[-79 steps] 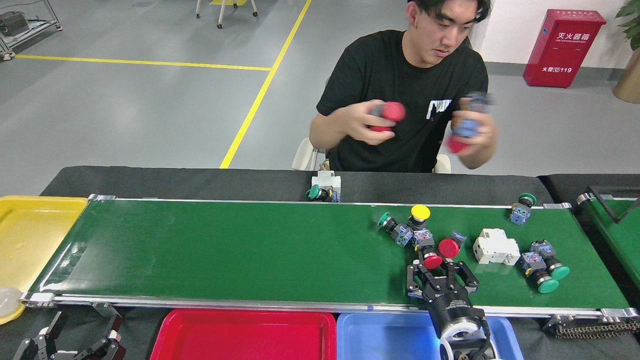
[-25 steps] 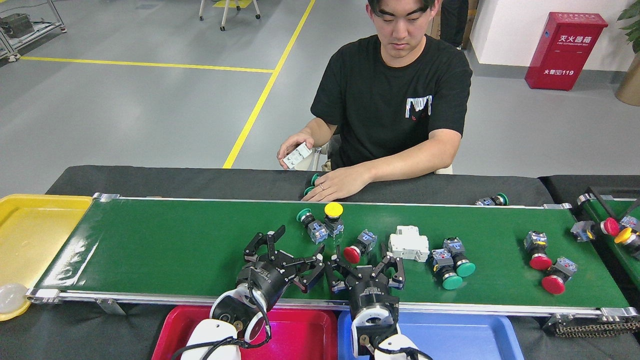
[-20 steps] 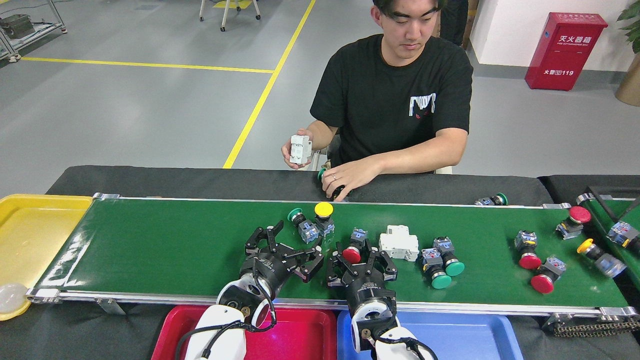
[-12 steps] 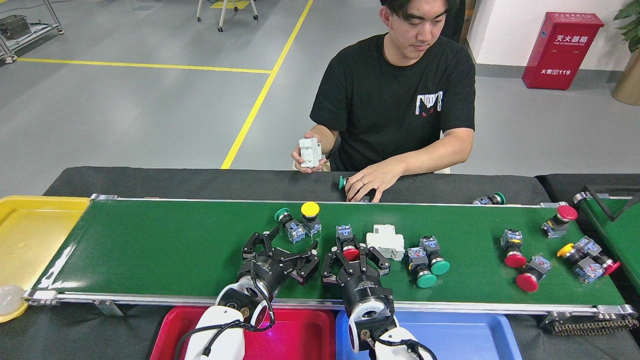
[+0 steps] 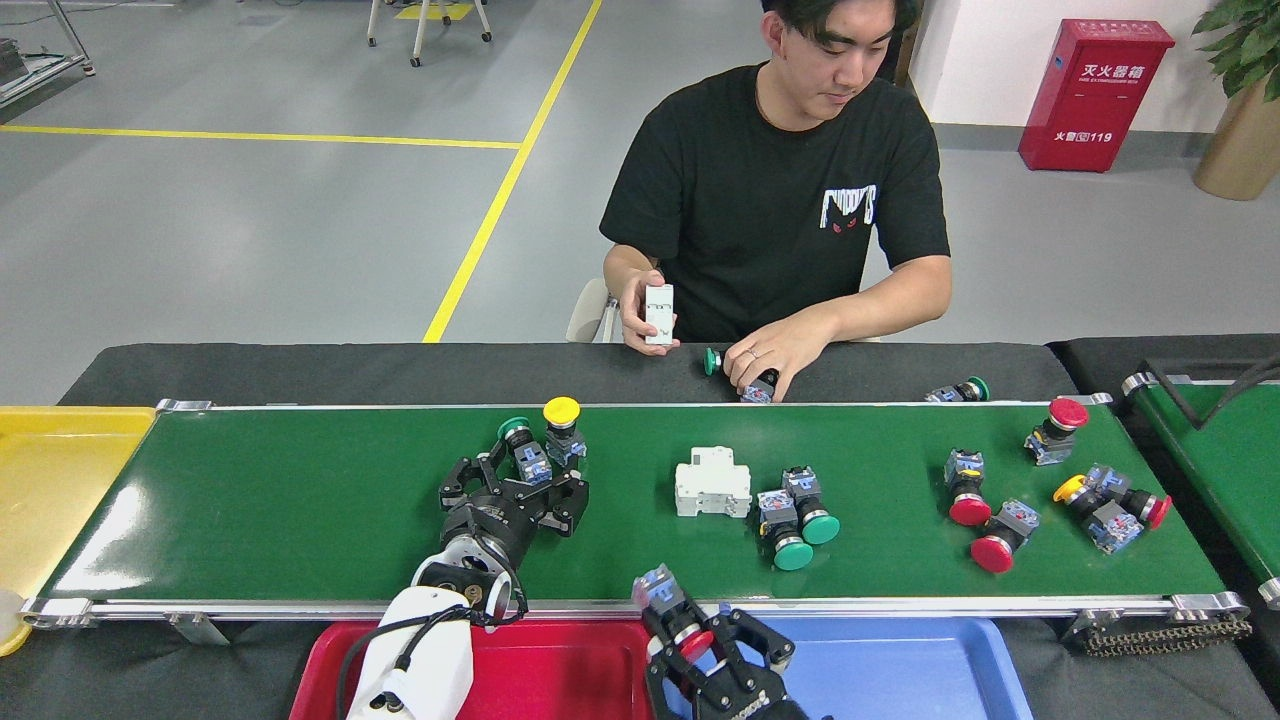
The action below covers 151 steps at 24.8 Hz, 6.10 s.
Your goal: Pick switch part from conveyor to tray
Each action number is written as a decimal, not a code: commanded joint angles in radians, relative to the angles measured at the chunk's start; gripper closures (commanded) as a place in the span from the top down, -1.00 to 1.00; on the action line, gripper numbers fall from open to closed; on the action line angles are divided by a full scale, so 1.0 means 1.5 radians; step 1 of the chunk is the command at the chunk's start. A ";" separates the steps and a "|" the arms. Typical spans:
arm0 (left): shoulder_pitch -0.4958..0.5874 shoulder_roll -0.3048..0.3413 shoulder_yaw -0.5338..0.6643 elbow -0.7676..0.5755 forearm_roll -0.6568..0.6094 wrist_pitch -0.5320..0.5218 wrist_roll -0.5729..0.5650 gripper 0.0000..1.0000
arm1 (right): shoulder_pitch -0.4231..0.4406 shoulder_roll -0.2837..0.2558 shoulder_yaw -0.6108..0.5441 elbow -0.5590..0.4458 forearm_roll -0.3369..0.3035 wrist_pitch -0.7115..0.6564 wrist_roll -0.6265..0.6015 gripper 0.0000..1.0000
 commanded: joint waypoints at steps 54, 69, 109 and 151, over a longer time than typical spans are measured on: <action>0.450 0.185 0.244 -0.505 0.130 -0.193 0.058 1.00 | -0.028 0.044 -0.238 0.064 0.030 0.219 0.036 -0.96; 0.194 0.212 0.172 -0.250 0.095 -0.366 0.057 1.00 | -0.010 0.017 0.065 -0.005 0.071 0.056 -0.001 0.98; 0.001 0.192 0.113 0.039 0.096 -0.336 0.065 0.23 | -0.221 0.091 -0.156 0.303 0.020 0.209 0.050 0.11; 0.115 0.207 0.177 -0.202 0.180 -0.358 0.068 -0.99 | 0.070 0.024 -0.308 -0.008 0.045 0.235 -0.039 1.00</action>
